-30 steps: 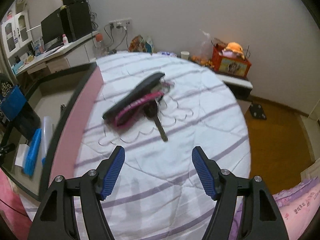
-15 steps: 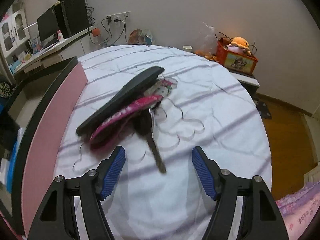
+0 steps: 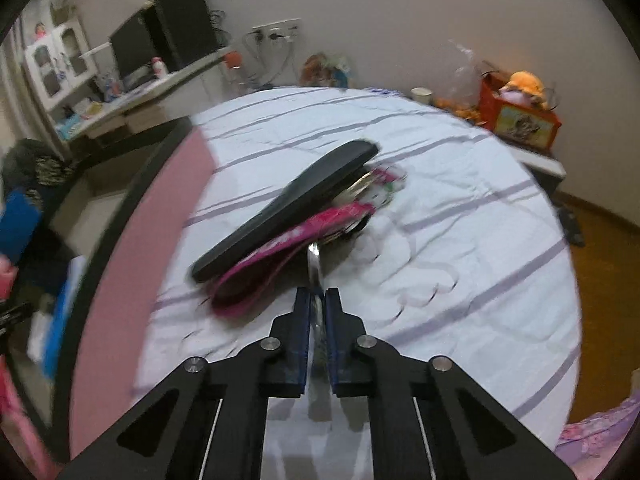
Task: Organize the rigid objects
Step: 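Move the right tool to the keys with pink strap and grasp them, then lift the keys with the right tool and carry them over the tray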
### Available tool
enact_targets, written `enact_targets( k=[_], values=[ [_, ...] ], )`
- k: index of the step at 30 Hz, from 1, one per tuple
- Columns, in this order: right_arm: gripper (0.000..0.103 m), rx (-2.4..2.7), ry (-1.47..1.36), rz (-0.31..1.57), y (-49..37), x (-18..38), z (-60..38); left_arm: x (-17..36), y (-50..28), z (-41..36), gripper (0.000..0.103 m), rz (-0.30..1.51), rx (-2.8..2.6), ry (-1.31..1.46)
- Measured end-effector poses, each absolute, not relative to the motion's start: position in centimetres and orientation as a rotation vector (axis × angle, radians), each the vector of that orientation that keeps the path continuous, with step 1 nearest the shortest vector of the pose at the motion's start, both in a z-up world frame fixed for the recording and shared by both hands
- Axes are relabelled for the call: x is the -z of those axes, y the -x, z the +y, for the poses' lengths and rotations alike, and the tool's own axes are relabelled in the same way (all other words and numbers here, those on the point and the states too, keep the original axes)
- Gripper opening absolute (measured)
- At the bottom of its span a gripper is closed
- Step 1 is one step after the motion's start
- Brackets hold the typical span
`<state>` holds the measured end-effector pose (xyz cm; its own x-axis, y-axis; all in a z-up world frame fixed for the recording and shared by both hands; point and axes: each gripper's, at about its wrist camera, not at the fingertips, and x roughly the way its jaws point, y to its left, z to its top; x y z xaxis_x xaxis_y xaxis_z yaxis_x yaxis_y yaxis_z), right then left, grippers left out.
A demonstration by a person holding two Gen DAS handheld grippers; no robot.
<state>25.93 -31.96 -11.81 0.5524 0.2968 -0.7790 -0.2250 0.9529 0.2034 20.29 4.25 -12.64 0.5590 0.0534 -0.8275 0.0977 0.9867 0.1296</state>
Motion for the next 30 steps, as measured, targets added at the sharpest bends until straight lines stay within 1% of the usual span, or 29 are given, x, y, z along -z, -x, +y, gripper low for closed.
enact_targets(
  k=[2,8,13,15,16,18,19,22,25,30],
  values=[
    [0.006,-0.369,-0.122,0.928,-24.7,11.7,-32.0,12.6,-20.3,4.2,0.017,0.979,0.025,-0.168],
    [0.006,-0.385,-0.121,0.963,-20.6,12.3,-32.6,12.6,-20.3,4.2,0.017,0.979,0.025,-0.168],
    [0.006,-0.355,-0.071,0.971,-19.2,11.8,-32.2,12.6,-20.3,4.2,0.017,0.978,0.032,-0.162],
    [0.010,-0.336,-0.093,0.961,-19.6,11.8,-32.5,12.6,-20.3,4.2,0.017,0.977,0.031,-0.164],
    [0.017,-0.333,-0.101,0.966,-20.0,11.9,-32.5,12.6,-20.3,4.2,0.017,0.978,0.032,-0.162],
    [0.024,-0.330,-0.113,0.952,-20.8,11.9,-32.4,12.6,-20.3,4.2,0.017,0.978,0.032,-0.162],
    [0.031,-0.325,-0.112,0.948,-21.2,11.9,-32.4,12.6,-20.3,4.2,0.017,0.979,0.031,-0.163],
    [0.037,-0.300,-0.110,0.947,-22.3,11.8,-32.1,12.6,-20.3,4.2,0.017,0.978,0.032,-0.163],
    [0.040,-0.303,-0.102,0.949,-23.3,11.9,-31.8,12.6,-20.3,4.2,0.017,0.978,0.031,-0.163],
    [0.039,-0.307,-0.064,0.941,-24.5,12.2,-31.2,12.6,-20.3,4.2,0.017,0.978,0.032,-0.164]
  ],
)
